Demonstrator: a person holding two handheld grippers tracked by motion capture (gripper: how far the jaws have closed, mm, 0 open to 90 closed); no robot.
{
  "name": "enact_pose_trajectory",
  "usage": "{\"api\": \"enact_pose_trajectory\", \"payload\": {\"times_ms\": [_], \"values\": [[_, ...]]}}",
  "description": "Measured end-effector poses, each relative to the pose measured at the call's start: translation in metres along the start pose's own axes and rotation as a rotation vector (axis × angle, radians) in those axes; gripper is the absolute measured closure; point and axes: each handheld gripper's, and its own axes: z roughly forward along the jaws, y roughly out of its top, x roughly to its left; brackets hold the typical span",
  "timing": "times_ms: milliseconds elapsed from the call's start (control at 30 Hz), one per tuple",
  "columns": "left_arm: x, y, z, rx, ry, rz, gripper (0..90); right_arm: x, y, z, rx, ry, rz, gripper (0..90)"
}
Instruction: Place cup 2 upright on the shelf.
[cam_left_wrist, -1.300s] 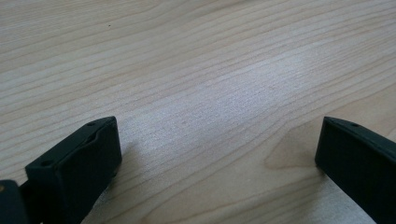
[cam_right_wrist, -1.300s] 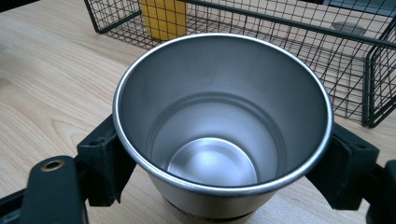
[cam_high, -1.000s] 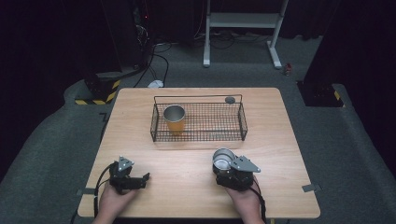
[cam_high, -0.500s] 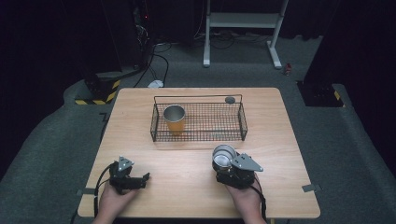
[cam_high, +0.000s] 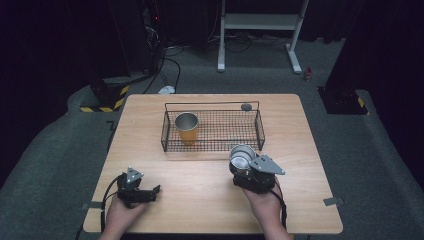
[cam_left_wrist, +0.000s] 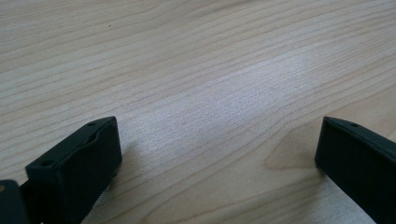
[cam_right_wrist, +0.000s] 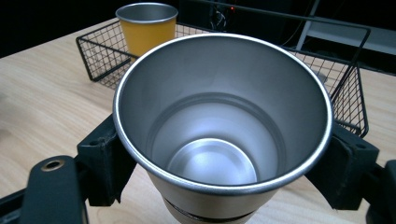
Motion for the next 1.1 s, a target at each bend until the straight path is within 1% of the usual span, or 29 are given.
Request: {"api": "enact_pose_trajectory", "payload": {"times_ms": [133,233,467,500,600,667,767,867,967,1100], "values": [[0.000,0.000,0.000,-0.002,0.001,0.002,0.8,-0.001,0.005,0.003,-0.002,-0.004,0.007,18.6],[0.000,0.000,0.000,0.000,-0.001,0.003,0.8,-0.002,0.013,0.005,-0.013,-0.007,0.009,18.6],[0.000,0.000,0.000,0.000,-0.002,0.002,1.0,0.000,0.025,0.007,-0.013,-0.013,0.008,18.6],[0.000,0.000,0.000,-0.001,-0.002,-0.001,1.0,0.001,0.026,0.007,-0.015,-0.014,0.015,18.6],[0.000,0.000,0.000,-0.001,-0.002,0.000,1.0,0.001,0.031,0.007,-0.025,-0.016,0.006,18.6],[0.000,0.000,0.000,-0.001,-0.002,0.002,1.0,0.001,0.034,0.008,-0.032,-0.018,0.010,18.7],[0.000,0.000,0.000,-0.001,-0.003,-0.001,1.0,0.000,0.035,0.008,-0.038,-0.022,0.015,18.6],[0.000,0.000,0.000,-0.003,-0.005,0.000,1.0,-0.002,0.039,0.012,-0.046,-0.027,0.025,18.6],[0.000,0.001,0.001,-0.005,-0.009,0.004,1.0,-0.003,0.041,0.016,-0.041,-0.032,0.031,18.6],[0.000,0.001,0.001,-0.002,-0.014,0.014,1.0,-0.006,0.044,0.020,-0.037,-0.042,0.029,18.6]]}}
